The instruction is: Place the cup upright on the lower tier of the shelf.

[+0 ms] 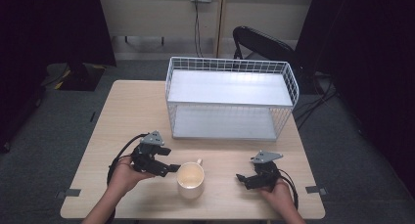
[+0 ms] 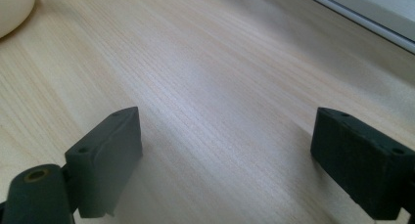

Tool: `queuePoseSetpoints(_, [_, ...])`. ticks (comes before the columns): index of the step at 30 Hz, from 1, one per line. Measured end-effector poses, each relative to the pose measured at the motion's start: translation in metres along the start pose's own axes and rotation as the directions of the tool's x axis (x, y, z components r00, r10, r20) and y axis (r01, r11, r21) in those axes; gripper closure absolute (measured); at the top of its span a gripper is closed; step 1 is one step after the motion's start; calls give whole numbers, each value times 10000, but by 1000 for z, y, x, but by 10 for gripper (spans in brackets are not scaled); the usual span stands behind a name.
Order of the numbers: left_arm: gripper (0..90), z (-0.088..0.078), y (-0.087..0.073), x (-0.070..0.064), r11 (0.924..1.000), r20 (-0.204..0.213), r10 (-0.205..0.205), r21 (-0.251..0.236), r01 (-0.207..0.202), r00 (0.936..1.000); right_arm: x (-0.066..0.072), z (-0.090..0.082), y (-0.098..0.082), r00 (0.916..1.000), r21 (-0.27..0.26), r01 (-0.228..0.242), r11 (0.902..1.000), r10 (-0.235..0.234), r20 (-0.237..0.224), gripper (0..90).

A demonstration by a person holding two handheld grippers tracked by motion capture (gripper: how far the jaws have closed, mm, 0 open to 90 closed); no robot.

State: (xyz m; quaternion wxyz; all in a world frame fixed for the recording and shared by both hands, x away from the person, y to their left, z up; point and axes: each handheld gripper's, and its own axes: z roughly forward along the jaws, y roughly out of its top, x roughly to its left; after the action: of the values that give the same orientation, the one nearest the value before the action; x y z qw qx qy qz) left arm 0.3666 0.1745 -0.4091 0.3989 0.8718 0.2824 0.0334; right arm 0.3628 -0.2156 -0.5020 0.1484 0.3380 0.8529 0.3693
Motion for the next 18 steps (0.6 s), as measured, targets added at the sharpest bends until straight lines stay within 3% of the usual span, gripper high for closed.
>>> queuePoseSetpoints(5, [271,3,6,-4,9999,311,66,109,-70,9995,0,0,0,10000,2,-12,10000,12,13,111])
queuePoseSetpoints(18, [284,17,9,-9,9986,321,48,528,-65,9995,1,0,0,10000,0,-42,10000,42,47,111])
